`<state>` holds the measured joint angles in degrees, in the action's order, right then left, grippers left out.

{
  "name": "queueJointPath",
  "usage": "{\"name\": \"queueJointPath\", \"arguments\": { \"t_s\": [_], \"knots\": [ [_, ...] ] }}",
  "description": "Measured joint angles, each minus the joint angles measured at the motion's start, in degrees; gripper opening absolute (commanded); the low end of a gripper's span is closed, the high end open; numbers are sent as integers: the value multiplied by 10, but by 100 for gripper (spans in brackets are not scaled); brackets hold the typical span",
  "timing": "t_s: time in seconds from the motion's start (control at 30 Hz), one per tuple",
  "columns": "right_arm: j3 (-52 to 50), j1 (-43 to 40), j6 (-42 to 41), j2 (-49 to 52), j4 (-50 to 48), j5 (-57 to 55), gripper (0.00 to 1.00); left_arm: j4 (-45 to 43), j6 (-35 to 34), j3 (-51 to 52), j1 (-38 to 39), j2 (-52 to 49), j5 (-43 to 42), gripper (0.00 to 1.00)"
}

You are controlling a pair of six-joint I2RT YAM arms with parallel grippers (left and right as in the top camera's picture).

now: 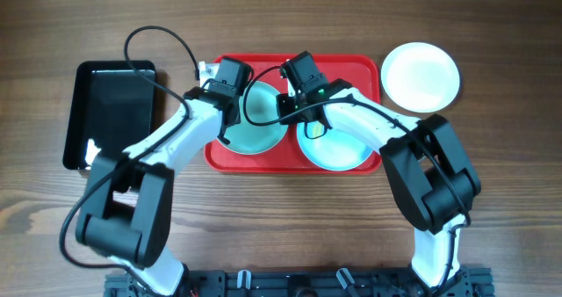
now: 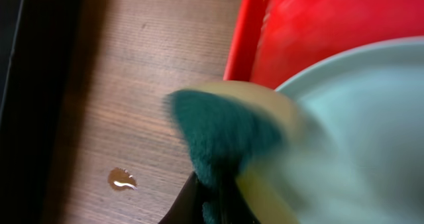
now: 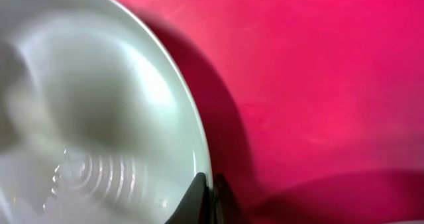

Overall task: Clean dirty plates on tray and stack at the side
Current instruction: 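Keep rubbing the sponge over the light-blue plate with the left gripper, then lift the light-blue plate with right gripper and stack it on white plate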

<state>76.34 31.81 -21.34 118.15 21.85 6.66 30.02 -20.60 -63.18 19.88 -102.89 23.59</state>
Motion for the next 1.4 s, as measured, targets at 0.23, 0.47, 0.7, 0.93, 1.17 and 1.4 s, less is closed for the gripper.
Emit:
{"name": "queueJointPath", "arguments": {
  "t_s": [0.23,0.47,0.7,0.93,1.17,1.4],
  "knots": [
    [0,-6,0,0,0,-10,4,-35,-26,0,-8,8,-264,4],
    [0,-6,0,0,0,-11,4,-34,-37,-4,-8,-38,-288,4],
    [0,-6,0,-2,0,-9,4,18,-30,-10,-4,-38,-66,4],
    [0,2,13,-47,2,-24,4,31,-26,-8,-1,-2,10,4],
    [0,-9,74,-106,9,-85,4,29,-26,-5,-31,169,-115,4],
    [0,3,184,-179,12,-206,4,113,-26,-5,-146,206,-176,4]
  ]
}}
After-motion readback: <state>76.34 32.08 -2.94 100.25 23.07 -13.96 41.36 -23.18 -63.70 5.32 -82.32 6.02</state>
